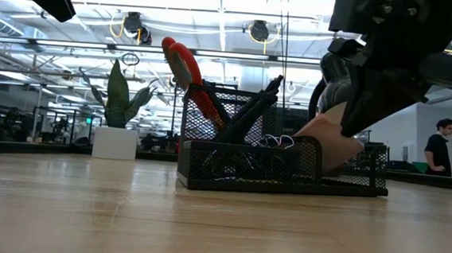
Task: Pick and place office supplies into organizer
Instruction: Put the purple sticky notes into the black desk organizer
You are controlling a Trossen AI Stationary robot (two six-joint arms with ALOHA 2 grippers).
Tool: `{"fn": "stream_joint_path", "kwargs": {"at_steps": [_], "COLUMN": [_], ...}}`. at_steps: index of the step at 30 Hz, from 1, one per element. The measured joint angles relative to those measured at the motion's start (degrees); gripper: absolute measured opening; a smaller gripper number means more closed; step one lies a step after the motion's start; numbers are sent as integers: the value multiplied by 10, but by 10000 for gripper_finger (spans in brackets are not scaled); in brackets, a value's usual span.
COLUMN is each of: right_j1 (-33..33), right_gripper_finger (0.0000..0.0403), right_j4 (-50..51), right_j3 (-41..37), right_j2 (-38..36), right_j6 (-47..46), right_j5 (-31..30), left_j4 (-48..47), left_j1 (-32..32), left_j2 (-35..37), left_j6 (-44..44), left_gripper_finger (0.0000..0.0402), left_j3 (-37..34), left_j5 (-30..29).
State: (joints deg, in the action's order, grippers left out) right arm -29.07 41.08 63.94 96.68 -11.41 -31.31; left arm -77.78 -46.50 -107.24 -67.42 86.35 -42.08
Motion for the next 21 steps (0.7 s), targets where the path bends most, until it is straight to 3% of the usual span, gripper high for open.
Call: {"fn": "stream_joint_path", "kwargs": {"at_steps": [21], "right_j1": [8], "right_gripper_finger": [0], "right_j4": [-18], "right_j3": [0], "right_j2": [0], "right_j6": [-1], "right_j5": [18], "left_j4": [1], "left_j1": [0], "left_j2": [0], "left_j6": [-4], "left_gripper_finger": [127], "left_j3": [0], "left_j5": [0]}}
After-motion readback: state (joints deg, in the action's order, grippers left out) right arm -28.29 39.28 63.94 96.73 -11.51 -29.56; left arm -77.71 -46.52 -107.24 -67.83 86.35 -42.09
